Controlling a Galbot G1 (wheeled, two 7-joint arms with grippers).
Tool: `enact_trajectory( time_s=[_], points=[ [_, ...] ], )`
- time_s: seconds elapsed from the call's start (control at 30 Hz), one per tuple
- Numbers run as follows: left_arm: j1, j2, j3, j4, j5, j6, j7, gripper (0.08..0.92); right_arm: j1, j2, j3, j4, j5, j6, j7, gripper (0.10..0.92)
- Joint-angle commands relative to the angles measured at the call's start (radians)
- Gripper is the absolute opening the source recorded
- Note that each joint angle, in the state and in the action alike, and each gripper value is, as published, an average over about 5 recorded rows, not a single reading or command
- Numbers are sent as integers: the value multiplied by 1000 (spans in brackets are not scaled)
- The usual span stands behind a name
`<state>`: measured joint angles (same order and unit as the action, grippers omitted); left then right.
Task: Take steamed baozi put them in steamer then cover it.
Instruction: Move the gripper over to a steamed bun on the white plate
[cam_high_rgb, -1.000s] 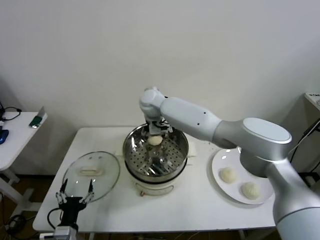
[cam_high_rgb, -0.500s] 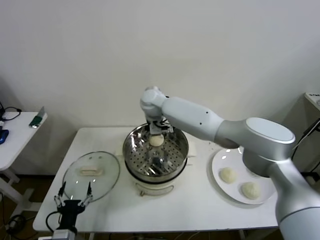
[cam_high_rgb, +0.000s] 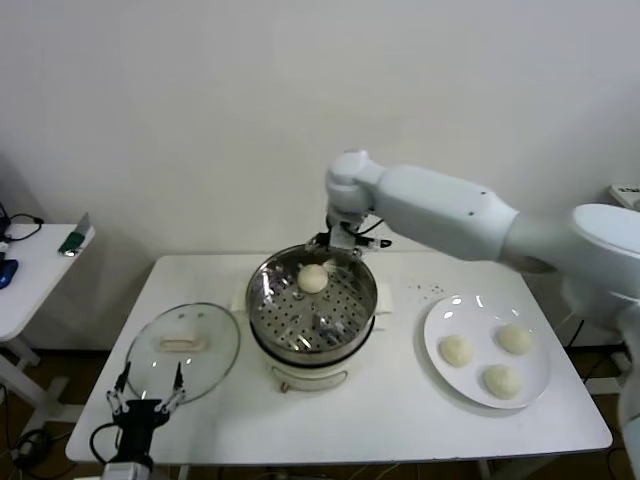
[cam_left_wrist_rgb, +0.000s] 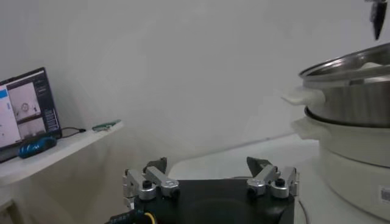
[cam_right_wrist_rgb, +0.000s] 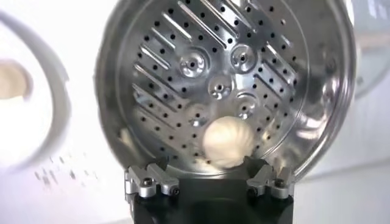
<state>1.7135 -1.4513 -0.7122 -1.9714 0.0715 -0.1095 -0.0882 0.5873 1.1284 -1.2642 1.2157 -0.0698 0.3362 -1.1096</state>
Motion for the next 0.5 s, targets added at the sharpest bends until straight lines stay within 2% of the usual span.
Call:
enact_trajectory(
  time_s=[0.03,0.27,0.5],
  points=[
    [5,0,3,-8,-2,-2,0,823,152,-293,-202,101,486,-369,50,823],
    [8,-3,7,-11,1,-2,0,823,102,-432,-216,99,560,-513,7,823],
    [26,-8,7,-25,1,-5,2,823,-3,-504,-218,101,473,-561,22,823]
  ],
)
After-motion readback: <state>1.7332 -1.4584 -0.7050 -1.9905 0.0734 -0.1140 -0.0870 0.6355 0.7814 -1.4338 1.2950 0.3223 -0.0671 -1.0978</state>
